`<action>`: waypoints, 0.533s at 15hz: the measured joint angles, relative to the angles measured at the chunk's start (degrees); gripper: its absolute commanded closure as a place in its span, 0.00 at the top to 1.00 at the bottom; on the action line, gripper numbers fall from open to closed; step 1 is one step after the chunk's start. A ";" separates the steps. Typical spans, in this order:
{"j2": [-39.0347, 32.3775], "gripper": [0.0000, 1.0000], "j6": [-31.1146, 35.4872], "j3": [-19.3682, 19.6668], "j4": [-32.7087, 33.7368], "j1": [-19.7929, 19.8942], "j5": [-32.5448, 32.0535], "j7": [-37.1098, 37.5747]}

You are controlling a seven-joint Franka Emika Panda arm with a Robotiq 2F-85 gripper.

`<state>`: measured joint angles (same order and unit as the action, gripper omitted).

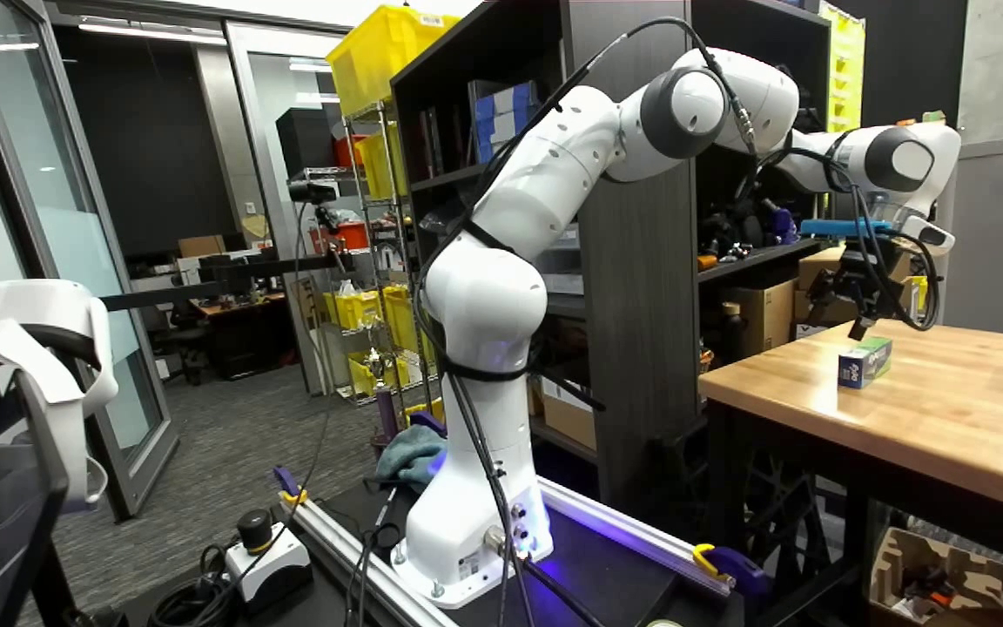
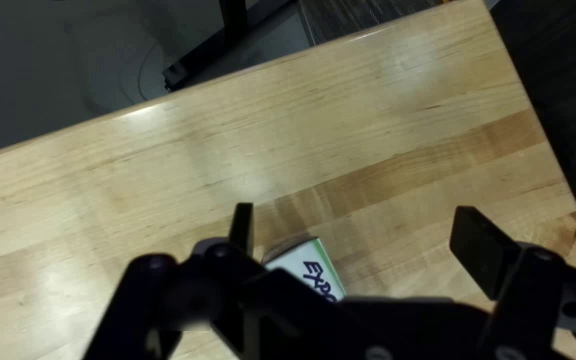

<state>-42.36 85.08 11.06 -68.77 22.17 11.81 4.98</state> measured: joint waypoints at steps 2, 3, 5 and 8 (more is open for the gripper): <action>-1.83 1.00 -0.96 -0.18 1.79 0.11 0.00 0.00; -2.63 1.00 -1.32 -0.29 2.63 0.17 0.00 0.00; -3.91 1.00 -1.86 -0.38 4.12 0.23 0.00 -0.02; -4.88 1.00 -1.47 -0.43 5.37 0.27 0.00 -0.12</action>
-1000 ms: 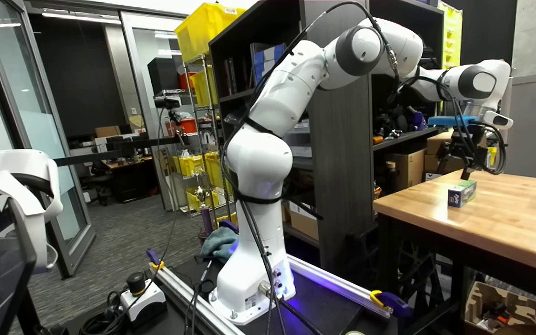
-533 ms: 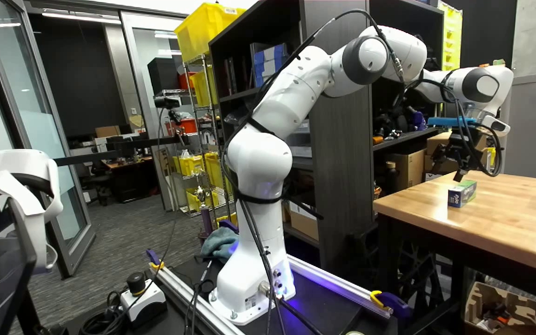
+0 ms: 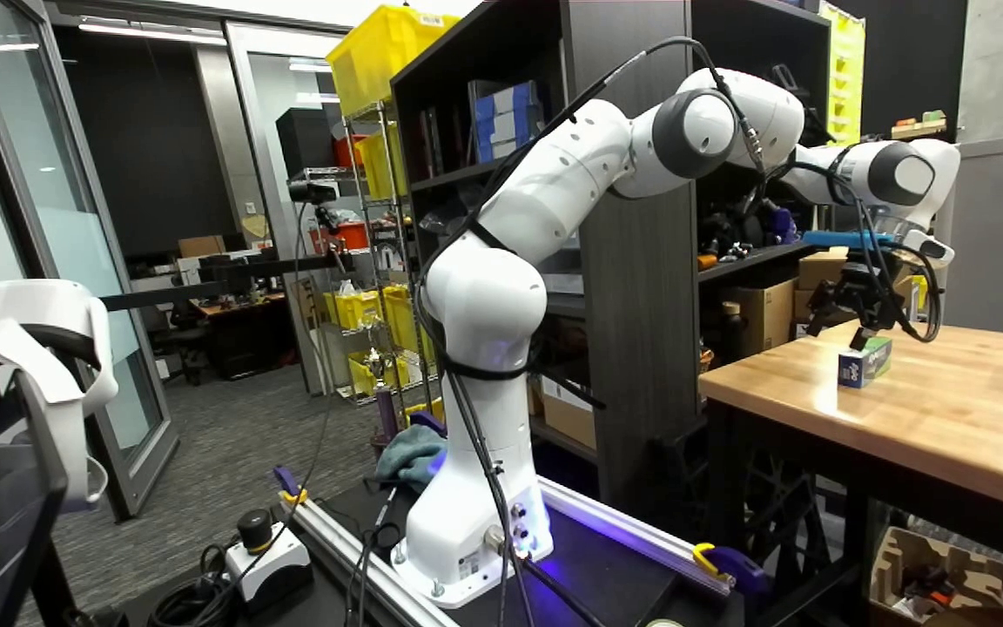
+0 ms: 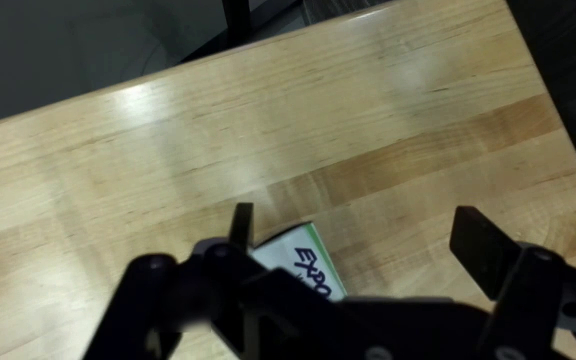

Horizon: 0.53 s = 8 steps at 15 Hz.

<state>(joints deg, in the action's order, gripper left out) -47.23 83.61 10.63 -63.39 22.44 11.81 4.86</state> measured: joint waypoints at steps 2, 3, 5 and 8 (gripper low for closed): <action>-0.32 1.00 0.77 0.00 0.38 0.01 0.00 -0.10; -0.51 1.00 1.15 0.00 0.59 0.02 0.00 -0.16; -0.81 1.00 2.00 0.00 0.85 0.06 0.00 -0.63; -1.13 1.00 3.26 0.00 1.14 0.21 0.00 -1.80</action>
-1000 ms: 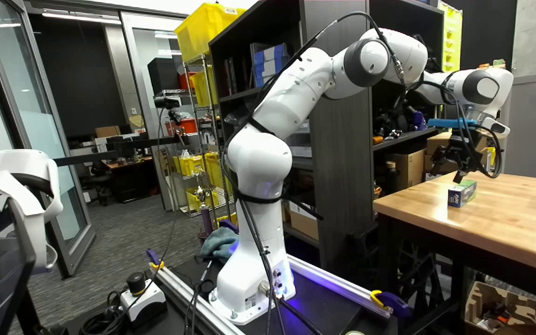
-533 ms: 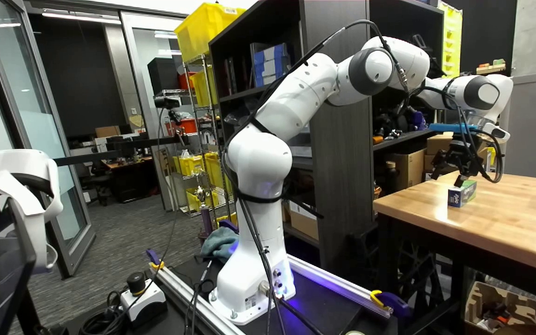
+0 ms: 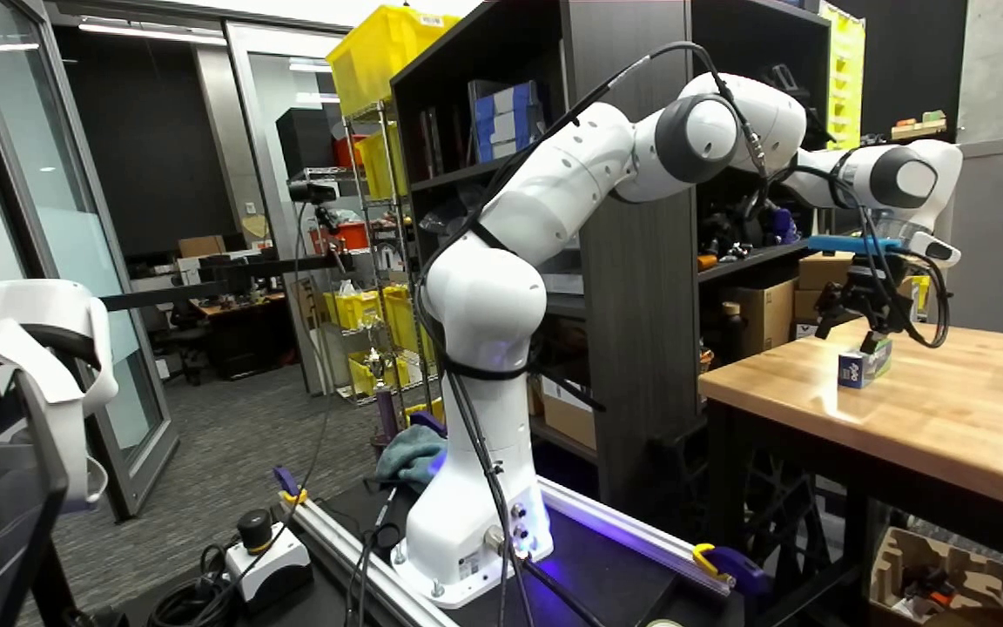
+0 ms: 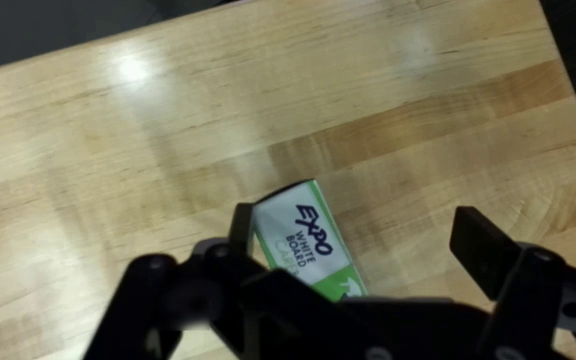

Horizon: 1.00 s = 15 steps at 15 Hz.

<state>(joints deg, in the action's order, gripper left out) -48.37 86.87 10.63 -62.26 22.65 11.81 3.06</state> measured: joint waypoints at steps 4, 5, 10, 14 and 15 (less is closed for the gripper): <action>-0.47 1.00 2.19 0.00 0.23 0.34 0.00 -1.69; -0.57 1.00 2.77 -0.02 0.30 0.47 0.01 -2.16; -1.11 1.00 4.27 -0.22 0.80 0.84 0.63 -3.03; -1.13 1.00 4.28 -0.74 0.80 0.94 2.21 -3.03; -1.15 1.00 4.43 -0.78 0.80 0.94 2.24 -3.03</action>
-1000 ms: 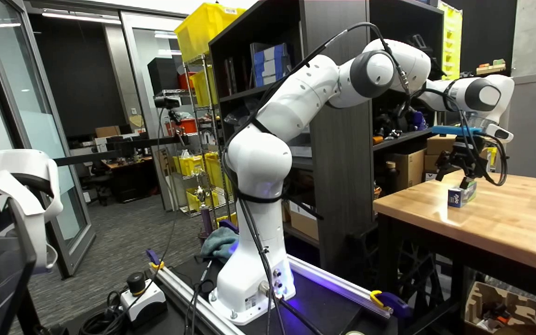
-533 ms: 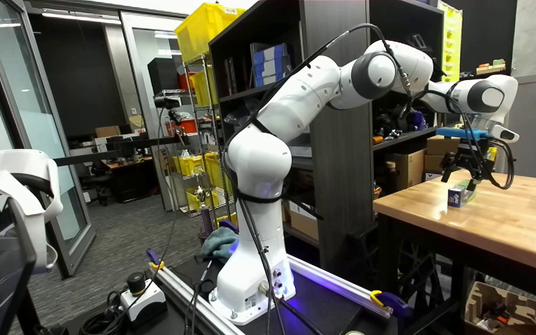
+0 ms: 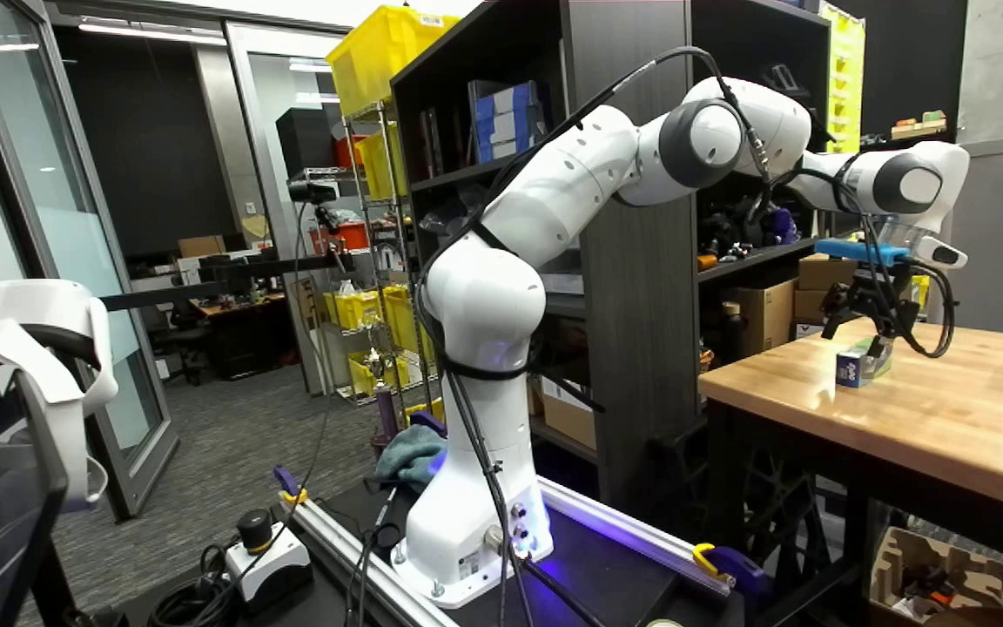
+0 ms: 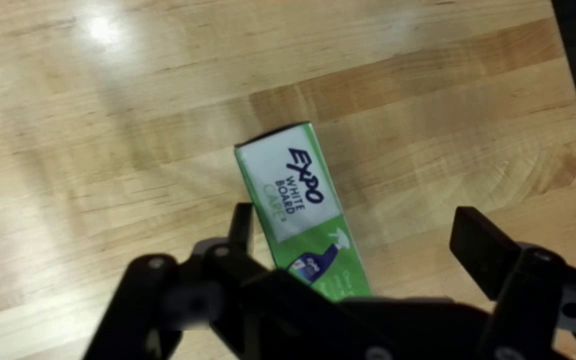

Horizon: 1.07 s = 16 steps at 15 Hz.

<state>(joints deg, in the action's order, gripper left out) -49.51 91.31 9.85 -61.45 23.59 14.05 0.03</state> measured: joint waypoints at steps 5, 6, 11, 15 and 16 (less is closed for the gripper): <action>-0.68 1.00 1.92 0.09 0.00 0.08 0.00 0.00; -0.94 1.00 2.30 0.10 0.00 0.12 0.00 0.01; -2.46 1.00 3.87 0.11 0.02 0.60 0.00 0.05; -2.76 0.61 4.01 0.10 0.06 1.07 0.01 0.05; -2.76 0.54 4.01 0.09 0.08 1.18 0.02 0.05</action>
<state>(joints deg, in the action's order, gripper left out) -52.27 95.32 9.94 -61.37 24.77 14.06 0.08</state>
